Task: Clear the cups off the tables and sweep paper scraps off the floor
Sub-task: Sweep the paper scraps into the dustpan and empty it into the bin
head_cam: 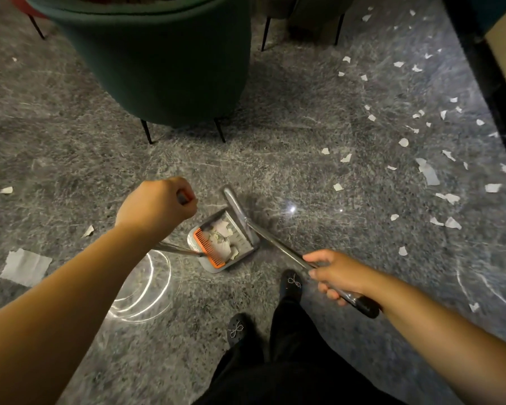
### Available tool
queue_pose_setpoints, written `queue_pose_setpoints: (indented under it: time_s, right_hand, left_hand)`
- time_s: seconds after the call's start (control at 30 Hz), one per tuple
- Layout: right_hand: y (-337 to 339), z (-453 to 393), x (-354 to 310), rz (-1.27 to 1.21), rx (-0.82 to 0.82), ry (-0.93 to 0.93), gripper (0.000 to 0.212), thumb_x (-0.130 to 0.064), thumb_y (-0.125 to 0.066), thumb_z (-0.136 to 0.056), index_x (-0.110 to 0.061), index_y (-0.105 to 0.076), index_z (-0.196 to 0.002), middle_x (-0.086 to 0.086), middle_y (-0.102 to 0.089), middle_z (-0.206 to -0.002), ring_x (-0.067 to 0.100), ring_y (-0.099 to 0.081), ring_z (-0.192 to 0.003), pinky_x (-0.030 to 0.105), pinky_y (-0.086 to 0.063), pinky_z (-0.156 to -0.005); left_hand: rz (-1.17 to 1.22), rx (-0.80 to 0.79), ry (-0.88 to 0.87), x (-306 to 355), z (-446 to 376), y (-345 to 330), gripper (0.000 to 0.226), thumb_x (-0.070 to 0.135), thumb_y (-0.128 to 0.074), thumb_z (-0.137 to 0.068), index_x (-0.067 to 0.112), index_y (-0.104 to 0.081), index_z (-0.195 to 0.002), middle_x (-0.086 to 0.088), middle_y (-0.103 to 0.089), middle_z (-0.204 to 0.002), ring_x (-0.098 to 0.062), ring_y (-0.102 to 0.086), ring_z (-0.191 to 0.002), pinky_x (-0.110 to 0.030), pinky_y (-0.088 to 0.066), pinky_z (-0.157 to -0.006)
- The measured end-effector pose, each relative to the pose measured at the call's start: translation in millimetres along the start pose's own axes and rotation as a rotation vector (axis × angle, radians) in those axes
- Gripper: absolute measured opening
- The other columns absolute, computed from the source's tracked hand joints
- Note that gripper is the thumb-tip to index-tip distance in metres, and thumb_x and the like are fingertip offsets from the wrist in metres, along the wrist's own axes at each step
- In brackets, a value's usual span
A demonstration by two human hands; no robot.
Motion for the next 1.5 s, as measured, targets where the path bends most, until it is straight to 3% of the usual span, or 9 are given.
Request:
queue_pose_setpoints:
  time_s: [0.17,0.37,0.67,0.9,1.07,1.23,1.33,1.4,1.5]
  right_hand:
    - [47,19,8,-0.136,0.129,0.035,0.042,-0.007,-0.052,-0.097,-0.019,-0.046,-0.136,0.009,-0.052,-0.064,0.007,-0.043,-0.032,0.016,-0.036,-0.033]
    - [124,11,30,-0.328,0.245,0.025,0.04,-0.008,-0.051,-0.098,-0.019,-0.046,-0.136,0.009,-0.05,-0.06,0.01,-0.041,-0.031,0.015,-0.033,-0.034]
    - [294,-23,48,-0.408,0.374,0.024,0.043,-0.007,-0.05,-0.098,-0.015,-0.043,-0.14,0.01,-0.05,-0.059,0.012,-0.044,-0.033,0.019,-0.035,-0.034]
    - [444,-90,42,-0.282,0.386,-0.057,0.046,-0.004,-0.05,-0.097,-0.01,-0.04,-0.142,0.012,-0.05,-0.064,0.017,-0.044,-0.043,0.021,-0.036,-0.036]
    - [515,-147,15,-0.133,0.357,-0.097,0.047,-0.001,-0.049,-0.096,-0.01,-0.039,-0.141,0.013,-0.051,-0.065,0.019,-0.044,-0.046,0.017,-0.038,-0.035]
    - [532,-192,-19,0.07,0.297,-0.083,0.036,-0.001,-0.046,-0.094,0.002,-0.049,-0.13,0.02,-0.055,-0.084,0.027,-0.052,-0.069,0.037,-0.043,-0.064]
    - [524,-206,-34,0.213,0.254,-0.062,0.042,-0.003,-0.046,-0.093,-0.001,-0.046,-0.135,0.021,-0.061,-0.091,0.026,-0.055,-0.068,0.034,-0.044,-0.062]
    - [518,-208,-39,0.306,0.228,-0.06,0.045,-0.007,-0.045,-0.095,-0.013,-0.041,-0.14,0.018,-0.064,-0.096,0.025,-0.058,-0.065,0.031,-0.046,-0.058]
    - [507,-204,-34,0.405,0.2,-0.071,0.042,-0.007,-0.043,-0.096,-0.014,-0.044,-0.137,0.015,-0.061,-0.106,0.027,-0.064,-0.074,0.031,-0.049,-0.058]
  left_hand:
    - [0.044,-0.018,-0.041,41,-24,1,0.007,0.033,-0.07,-0.083,0.033,-0.064,-0.081,0.009,-0.064,-0.07,-0.019,-0.062,-0.069,-0.035,-0.055,-0.063]
    - [0.057,-0.008,-0.109,114,-68,-9,0.007,0.035,-0.07,-0.082,0.033,-0.064,-0.081,0.007,-0.066,-0.073,-0.018,-0.061,-0.07,-0.035,-0.054,-0.064]
    - [0.032,-0.084,-0.179,255,-176,-60,0.006,0.035,-0.068,-0.085,0.03,-0.064,-0.085,0.011,-0.061,-0.07,-0.018,-0.06,-0.069,-0.035,-0.054,-0.064]
    - [-0.023,-0.13,-0.141,340,-267,-98,0.01,0.033,-0.067,-0.083,0.031,-0.06,-0.076,0.009,-0.061,-0.07,-0.013,-0.057,-0.064,-0.033,-0.052,-0.059]
    - [-0.067,-0.153,-0.165,380,-306,-122,0.007,0.034,-0.067,-0.083,0.029,-0.064,-0.08,0.008,-0.063,-0.071,-0.015,-0.059,-0.065,-0.036,-0.055,-0.061]
    - [-0.111,-0.194,-0.198,406,-334,-138,0.006,0.033,-0.067,-0.081,0.03,-0.063,-0.077,0.009,-0.061,-0.07,-0.014,-0.057,-0.064,-0.032,-0.051,-0.057]
    - [-0.121,-0.171,-0.184,401,-344,-135,0.005,0.035,-0.066,-0.081,0.031,-0.064,-0.079,0.01,-0.061,-0.069,-0.013,-0.056,-0.063,-0.03,-0.05,-0.056]
    - [-0.116,-0.167,-0.174,395,-349,-131,0.004,0.036,-0.066,-0.08,0.033,-0.065,-0.08,0.012,-0.06,-0.069,-0.01,-0.055,-0.063,-0.029,-0.049,-0.057]
    - [-0.102,-0.175,-0.171,394,-355,-129,0.004,0.035,-0.068,-0.08,0.032,-0.065,-0.08,0.011,-0.061,-0.07,-0.011,-0.056,-0.064,-0.031,-0.051,-0.059]
Point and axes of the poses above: each hand's wrist, its own z-axis away from the middle knuckle, its own y-axis out of the back of the hand, x = y × z, the point moved 9 cm from there along -z, towards the middle knuckle
